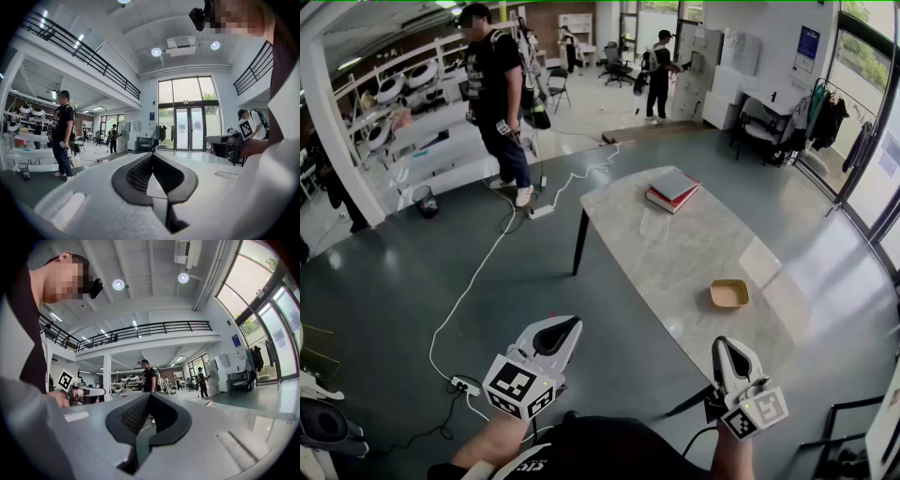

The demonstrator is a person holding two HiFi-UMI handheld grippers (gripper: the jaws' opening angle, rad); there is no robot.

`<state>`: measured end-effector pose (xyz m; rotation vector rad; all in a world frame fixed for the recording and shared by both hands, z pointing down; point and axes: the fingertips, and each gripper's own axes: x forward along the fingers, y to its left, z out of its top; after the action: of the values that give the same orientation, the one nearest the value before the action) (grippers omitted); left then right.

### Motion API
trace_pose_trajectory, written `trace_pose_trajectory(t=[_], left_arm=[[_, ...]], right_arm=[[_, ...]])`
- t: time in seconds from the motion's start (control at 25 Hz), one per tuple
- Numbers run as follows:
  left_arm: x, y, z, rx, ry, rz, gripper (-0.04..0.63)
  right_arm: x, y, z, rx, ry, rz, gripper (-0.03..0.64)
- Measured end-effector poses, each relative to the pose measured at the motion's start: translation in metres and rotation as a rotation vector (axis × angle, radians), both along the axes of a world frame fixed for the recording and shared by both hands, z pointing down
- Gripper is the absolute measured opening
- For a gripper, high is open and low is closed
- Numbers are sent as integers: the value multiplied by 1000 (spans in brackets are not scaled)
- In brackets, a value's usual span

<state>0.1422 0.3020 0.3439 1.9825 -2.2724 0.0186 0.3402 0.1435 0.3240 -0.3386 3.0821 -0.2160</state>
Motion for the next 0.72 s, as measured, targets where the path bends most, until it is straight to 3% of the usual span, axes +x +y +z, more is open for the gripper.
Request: trace_pose_trajectory(t=[0.4, 0.72], left_arm=[[-16, 14, 4, 2, 16, -23, 3], [-49, 38, 11, 3, 34, -55, 3]], right_arm=[[-22, 10, 5, -1, 18, -30, 0], [-64, 29, 9, -34, 30, -82, 2]])
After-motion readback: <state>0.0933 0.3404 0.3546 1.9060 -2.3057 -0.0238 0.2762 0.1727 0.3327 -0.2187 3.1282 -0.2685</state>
